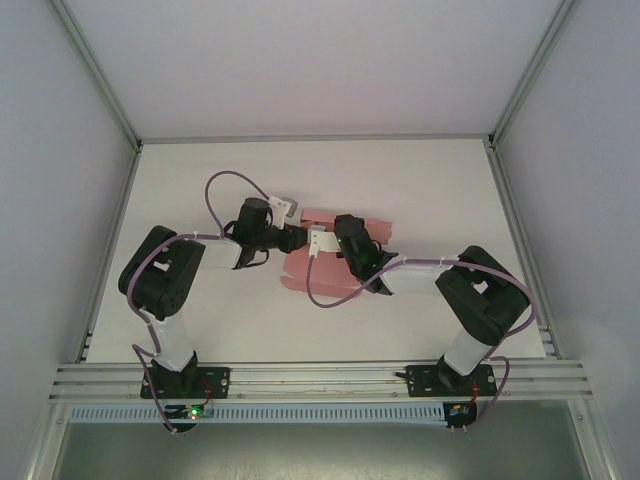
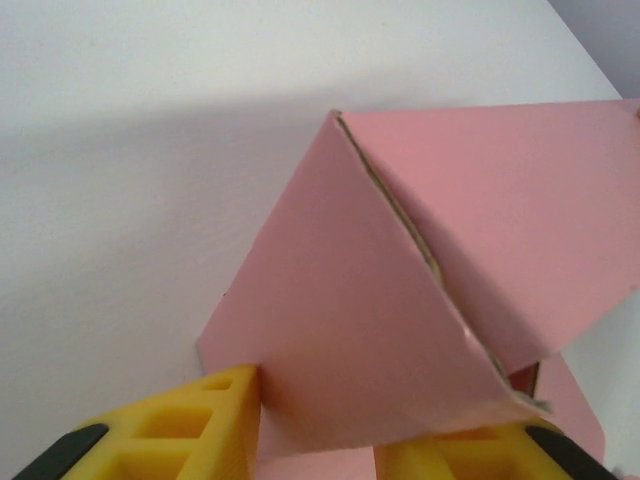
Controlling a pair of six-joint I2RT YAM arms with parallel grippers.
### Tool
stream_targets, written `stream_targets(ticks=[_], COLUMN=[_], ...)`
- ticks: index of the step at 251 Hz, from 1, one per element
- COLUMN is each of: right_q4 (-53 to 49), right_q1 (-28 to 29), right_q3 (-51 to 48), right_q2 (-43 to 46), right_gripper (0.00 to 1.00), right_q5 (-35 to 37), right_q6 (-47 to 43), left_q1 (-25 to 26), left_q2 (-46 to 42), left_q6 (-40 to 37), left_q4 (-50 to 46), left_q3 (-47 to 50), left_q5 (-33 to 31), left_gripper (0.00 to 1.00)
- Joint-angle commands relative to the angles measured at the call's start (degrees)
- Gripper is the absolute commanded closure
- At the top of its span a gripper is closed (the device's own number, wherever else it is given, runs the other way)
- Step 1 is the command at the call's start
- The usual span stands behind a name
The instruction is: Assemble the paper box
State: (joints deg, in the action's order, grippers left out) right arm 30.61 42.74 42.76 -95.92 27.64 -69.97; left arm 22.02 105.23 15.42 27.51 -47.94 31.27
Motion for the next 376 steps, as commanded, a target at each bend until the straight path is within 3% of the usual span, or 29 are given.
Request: stream_targets(ticks=[1,19,32,55,81,96,143,230,283,330,357,376], right_q4=[-5.7,-5.9,-6.8,-9.4,-9.6,-10.0,-11.8,-18.8,-20.8,-20.7,-20.8,-21.6], right_q1=[2.0,2.0,2.1,2.1,2.3,2.3,2.3,1.7,0.4,-0.1,-0.4,-0.8], right_q3=[0.3,0.2,0.3,1.0,1.0,1.1,1.5,-0.3,0.0,0.0,0.0,0.2], right_q2=[-0.4,-0.1,0.3,0.7,0.8,0.9,0.8,5.8,7.0,6.3,6.4,6.5], right_gripper=[1.00,1.00,1.00,1.00,1.00,1.00,1.00,1.00,1.00,1.00,1.00,1.00], right_q5=[-6.9,-7.6,-8.4,-9.0,-9.3,-9.9,-10.3,-7.6,-7.8,-7.8,-7.0,-6.3], right_q6=[1.4,1.7,2.5,3.8,4.0,4.8,5.5,9.9,11.6,12.5,13.1,13.1], left_q1=[0.7,1.0,1.7,3.3,4.3,4.3,4.6,4.7,4.6,5.0,5.1,5.7], left_q2=[0.6,0.3,0.4,0.7,1.7,2.9,4.3,5.1,5.6,7.1,5.5,4.9], left_q6=[0.5,0.1,-0.4,-0.2,3.0,4.4,5.5,12.4,16.0,17.9,16.6,15.5], left_q4=[4.5,2.3,0.0,-3.8,-3.9,-4.5,-2.7,-18.7,-21.0,-26.9,-19.8,-22.6], left_q3=[-1.8,-2.4,-3.2,-4.7,-4.9,-5.4,-5.5,-9.0,-8.4,-10.1,-5.4,-5.6], left_q5=[-2.2,-6.0,-10.6,-17.6,-27.4,-31.0,-33.2,-47.2,-52.4,-59.4,-55.1,-56.8], left_gripper=[0.69,0.70,0.61,0.60,0.63,0.71,0.77,0.81,1.00,1.00,0.94,0.95])
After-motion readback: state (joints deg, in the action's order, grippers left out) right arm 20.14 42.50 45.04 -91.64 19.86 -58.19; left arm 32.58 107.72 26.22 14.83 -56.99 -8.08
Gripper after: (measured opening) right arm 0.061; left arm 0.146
